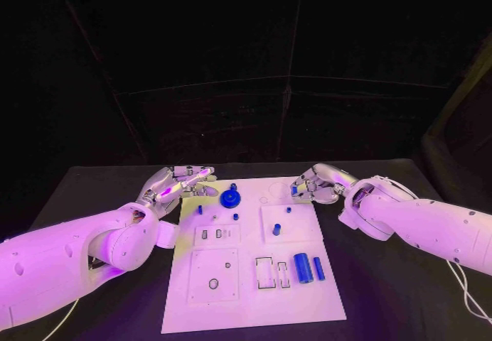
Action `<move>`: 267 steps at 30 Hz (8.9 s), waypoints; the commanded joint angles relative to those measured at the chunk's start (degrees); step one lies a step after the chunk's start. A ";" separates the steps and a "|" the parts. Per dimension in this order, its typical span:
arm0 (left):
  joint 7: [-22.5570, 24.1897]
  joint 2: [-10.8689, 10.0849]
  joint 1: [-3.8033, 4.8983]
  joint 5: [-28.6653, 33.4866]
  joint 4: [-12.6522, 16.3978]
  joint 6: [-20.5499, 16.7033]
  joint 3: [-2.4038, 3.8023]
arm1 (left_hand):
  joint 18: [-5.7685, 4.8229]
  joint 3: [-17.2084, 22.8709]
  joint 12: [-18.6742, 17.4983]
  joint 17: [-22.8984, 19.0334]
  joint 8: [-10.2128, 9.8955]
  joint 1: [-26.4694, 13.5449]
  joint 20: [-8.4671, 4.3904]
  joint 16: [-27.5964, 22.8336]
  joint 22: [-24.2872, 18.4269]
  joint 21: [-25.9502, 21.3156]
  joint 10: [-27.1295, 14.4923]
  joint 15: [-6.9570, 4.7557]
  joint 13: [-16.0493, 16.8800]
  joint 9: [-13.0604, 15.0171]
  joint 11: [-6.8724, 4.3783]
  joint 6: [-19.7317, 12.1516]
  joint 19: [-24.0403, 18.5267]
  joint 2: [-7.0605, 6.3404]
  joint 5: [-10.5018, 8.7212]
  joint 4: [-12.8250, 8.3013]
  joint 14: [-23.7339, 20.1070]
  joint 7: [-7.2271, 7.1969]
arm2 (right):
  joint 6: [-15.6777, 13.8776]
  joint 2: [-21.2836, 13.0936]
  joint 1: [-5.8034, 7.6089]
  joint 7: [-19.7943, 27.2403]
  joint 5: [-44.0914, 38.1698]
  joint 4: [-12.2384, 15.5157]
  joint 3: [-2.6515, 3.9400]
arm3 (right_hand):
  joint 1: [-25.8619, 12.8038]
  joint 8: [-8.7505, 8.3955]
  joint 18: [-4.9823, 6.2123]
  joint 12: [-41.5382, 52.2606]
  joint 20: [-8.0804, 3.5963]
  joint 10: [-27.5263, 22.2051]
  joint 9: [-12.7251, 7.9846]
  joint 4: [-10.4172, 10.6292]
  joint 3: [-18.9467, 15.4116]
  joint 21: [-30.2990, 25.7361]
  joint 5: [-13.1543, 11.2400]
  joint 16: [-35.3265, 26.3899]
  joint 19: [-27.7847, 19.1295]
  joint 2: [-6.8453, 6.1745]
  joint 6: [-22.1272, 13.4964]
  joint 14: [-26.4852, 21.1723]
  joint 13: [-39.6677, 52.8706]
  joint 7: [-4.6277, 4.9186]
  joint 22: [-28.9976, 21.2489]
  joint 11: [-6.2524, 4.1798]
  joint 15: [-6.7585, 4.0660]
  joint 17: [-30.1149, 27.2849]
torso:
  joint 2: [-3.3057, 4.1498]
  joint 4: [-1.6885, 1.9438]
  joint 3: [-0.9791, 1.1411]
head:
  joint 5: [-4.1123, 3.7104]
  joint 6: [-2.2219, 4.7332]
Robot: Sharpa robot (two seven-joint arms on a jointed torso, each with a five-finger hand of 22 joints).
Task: Assemble the parts on the task board
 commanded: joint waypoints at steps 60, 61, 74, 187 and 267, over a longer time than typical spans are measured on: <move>0.39 1.22 0.23 1.70 -0.72 0.42 0.07 | 0.79 0.10 -0.44 0.15 -0.32 0.08 -0.03 -0.39 -0.17 -0.32 0.48 -0.05 -0.04 -0.04 -0.07 0.33 0.42 0.38 0.19 -0.66 0.27 1.69 | 4.58 17.84 -4.08 -17.03 -21.73 3.84 -2.07 | -1.70 -0.35 -1.08 -0.63 -0.56 -0.02 -0.11 -0.38 1.98 0.08 0.25 0.04 0.12 -1.00 0.68 4.01 -0.36 -0.43 -0.02 0.16 -0.50 5.85 | -0.90 0.70 -0.61 | 5.33 -3.54; 0.38 1.22 0.23 1.70 -0.72 0.42 0.07 | 0.79 0.10 -0.44 0.15 -0.32 0.08 -0.03 -0.39 -0.17 -0.32 0.48 -0.05 -0.04 -0.04 -0.07 0.33 0.42 0.38 0.19 -0.66 0.27 1.69 | 4.69 17.78 -4.09 -17.10 -21.81 3.88 -2.08 | -1.70 -0.35 -1.08 -0.63 -0.56 -0.02 -0.11 -0.38 1.98 0.08 0.25 0.04 0.12 -1.00 0.68 4.01 -0.36 -0.43 -0.02 0.16 -0.50 5.85 | -0.91 0.69 -0.60 | 5.33 -3.55; 0.30 1.22 0.22 1.70 -0.80 0.53 0.07 | 0.79 0.10 -0.44 0.15 -0.32 0.08 -0.03 -0.39 -0.17 -0.32 0.48 -0.05 -0.04 -0.04 -0.07 0.33 0.42 0.38 0.19 -0.66 0.27 1.69 | 6.04 17.50 -4.11 -18.25 -22.94 4.60 -2.08 | -2.60 -0.83 -1.06 -1.56 -0.46 -0.59 -0.25 -0.46 2.26 -0.02 0.08 -0.05 0.05 -2.24 0.15 3.99 -1.10 -0.20 -0.15 0.34 -0.38 5.76 | -0.90 0.69 -0.61 | 5.35 -3.58; -61.46 13.25 7.88 -52.77 -10.66 24.81 -1.33 | -5.30 -17.72 52.73 78.39 23.24 -10.36 -11.39 77.58 59.82 58.64 17.29 -11.39 50.20 18.33 -11.28 6.97 29.18 1.08 0.15 10.14 26.20 -8.85 | -6.45 -8.49 4.35 0.52 18.50 17.88 -0.86 | -2.92 0.50 4.50 -41.38 3.96 -20.85 -0.38 5.78 -3.98 -40.20 5.82 -55.04 -22.91 -5.94 -10.14 -15.97 -40.24 4.06 -46.01 5.20 4.25 -44.21 | -3.54 -0.15 0.53 | 6.36 -4.58; -59.79 17.02 8.35 -52.36 -12.24 26.71 -3.08 | -5.25 -16.35 53.39 78.39 25.92 -6.30 -11.54 77.58 60.09 58.70 17.52 -11.55 51.31 21.27 -11.48 5.16 28.84 2.90 0.21 7.65 26.20 -9.05 | -6.09 -3.12 4.33 1.84 23.82 12.20 -0.90 | -3.04 0.82 4.70 -46.18 8.56 -22.11 -0.30 1.72 -7.16 -63.32 6.86 -75.66 -23.11 -3.37 -12.57 -21.71 -59.86 6.01 -60.40 8.11 8.67 -63.27 | -3.52 -0.16 0.46 | 6.34 -5.85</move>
